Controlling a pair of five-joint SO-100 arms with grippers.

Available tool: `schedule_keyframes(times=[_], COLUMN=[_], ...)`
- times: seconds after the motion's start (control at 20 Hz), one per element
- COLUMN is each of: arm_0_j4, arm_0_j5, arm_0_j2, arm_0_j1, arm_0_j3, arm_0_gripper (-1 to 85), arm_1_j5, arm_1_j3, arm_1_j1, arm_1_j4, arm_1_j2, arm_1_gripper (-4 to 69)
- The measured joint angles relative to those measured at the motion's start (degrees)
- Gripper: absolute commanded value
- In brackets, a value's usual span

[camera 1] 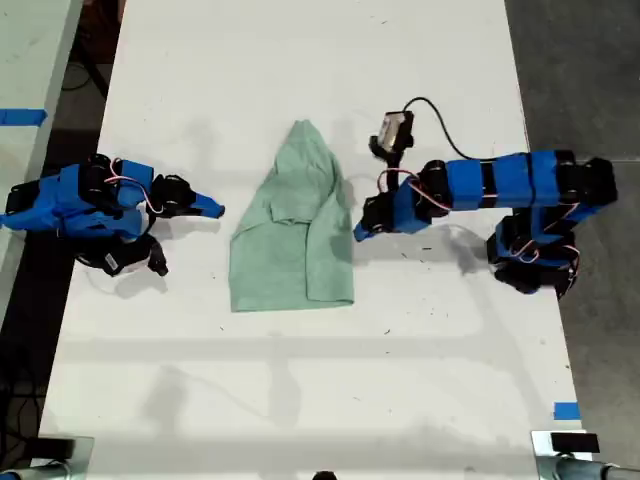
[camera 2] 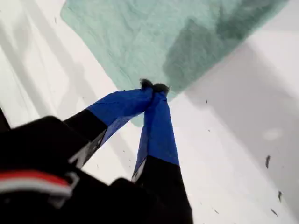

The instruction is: Fold t shirt

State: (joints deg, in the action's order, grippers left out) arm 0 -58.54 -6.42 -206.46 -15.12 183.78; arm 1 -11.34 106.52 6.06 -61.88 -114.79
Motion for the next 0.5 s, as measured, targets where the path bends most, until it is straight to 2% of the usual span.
schedule_keyframes(times=[0.2,0.5], arm_0_j4=[0.0,0.0], arm_0_j5=[0.0,0.0], arm_0_j2=[0.0,0.0], arm_0_j1=[0.0,0.0], arm_0_j3=[0.0,0.0], arm_0_gripper=[-0.1,-0.1], arm_1_j5=[3.5,3.5], arm_1_j3=[32.7,67.0], arm_1_j1=[3.9,9.9], arm_1_j4=[-0.4,-12.2], arm_1_j2=[-36.5,-81.0], arm_1_gripper=[-1.8,-1.8])
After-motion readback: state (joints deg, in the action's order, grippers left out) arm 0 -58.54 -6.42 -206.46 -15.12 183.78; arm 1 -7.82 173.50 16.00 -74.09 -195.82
